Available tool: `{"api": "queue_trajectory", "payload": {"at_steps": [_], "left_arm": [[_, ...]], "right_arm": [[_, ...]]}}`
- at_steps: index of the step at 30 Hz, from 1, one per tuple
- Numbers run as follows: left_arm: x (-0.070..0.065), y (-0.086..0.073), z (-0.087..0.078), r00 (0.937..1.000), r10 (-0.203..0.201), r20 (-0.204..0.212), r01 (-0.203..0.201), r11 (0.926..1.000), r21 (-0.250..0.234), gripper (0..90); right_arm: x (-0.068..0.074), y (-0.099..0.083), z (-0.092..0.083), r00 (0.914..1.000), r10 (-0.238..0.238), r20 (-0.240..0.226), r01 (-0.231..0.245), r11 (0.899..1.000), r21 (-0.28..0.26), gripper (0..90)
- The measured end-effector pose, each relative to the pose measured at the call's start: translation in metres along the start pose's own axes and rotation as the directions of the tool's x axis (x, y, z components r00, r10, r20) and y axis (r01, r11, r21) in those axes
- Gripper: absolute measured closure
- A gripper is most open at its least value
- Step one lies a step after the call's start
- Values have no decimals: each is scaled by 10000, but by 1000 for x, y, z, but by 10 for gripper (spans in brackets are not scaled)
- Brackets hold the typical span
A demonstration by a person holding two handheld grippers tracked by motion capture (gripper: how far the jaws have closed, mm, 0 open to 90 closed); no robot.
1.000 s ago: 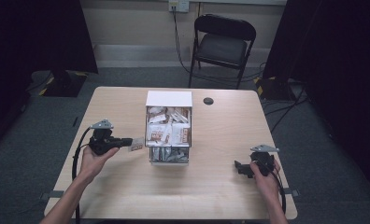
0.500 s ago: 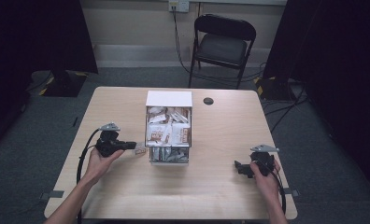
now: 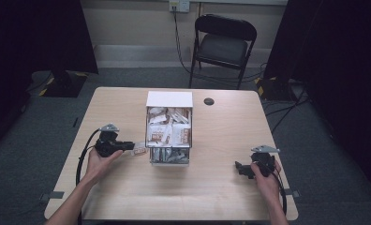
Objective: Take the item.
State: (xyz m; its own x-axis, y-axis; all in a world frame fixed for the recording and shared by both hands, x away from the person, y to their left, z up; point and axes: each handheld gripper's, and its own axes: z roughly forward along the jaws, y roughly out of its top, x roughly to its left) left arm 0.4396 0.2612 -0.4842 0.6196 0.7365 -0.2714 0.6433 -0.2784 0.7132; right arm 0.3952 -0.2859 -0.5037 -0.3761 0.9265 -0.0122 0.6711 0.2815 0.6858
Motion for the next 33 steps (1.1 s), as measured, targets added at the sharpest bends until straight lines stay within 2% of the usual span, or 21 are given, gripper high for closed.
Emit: {"api": "queue_trajectory", "payload": {"at_steps": [4, 7, 9, 15, 20, 25, 31, 33], "left_arm": [[1, 0, -1, 9999, -103, -54, 103, 9999, -58, 763], [2, 1, -2, 9995, -98, -296, 94, 9999, -117, 702], [4, 0, -3, 9995, -248, -205, 244, 9995, -187, 673], [5, 1, -4, 9994, -299, -176, 296, 9994, -174, 597], [5, 2, -8, 9987, -404, -319, 394, 9987, -328, 459], [7, 1, -9, 9986, -443, -292, 434, 9986, -306, 418], [7, 2, -11, 9976, -485, -485, 473, 9986, -250, 229], [6, 2, -13, 9976, -425, -555, 413, 9989, -219, 222]], "right_arm": [[0, 0, 0, 10000, -1, -1, 1, 10000, -1, 0], [0, 0, 0, 10000, -2, -1, 2, 10000, -2, 0], [0, 0, 0, 10000, 2, -1, -2, 10000, 0, 0], [0, 0, 0, 10000, -1, -1, 1, 10000, 0, 0], [0, 0, 0, 10000, -1, 0, 1, 10000, 0, 0], [0, 0, 0, 10000, 1, 0, -1, 10000, 2, 0], [0, 0, 0, 10000, -2, 1, 2, 10000, -4, 0], [0, 0, 0, 10000, -1, 0, 1, 10000, 1, 0]]}}
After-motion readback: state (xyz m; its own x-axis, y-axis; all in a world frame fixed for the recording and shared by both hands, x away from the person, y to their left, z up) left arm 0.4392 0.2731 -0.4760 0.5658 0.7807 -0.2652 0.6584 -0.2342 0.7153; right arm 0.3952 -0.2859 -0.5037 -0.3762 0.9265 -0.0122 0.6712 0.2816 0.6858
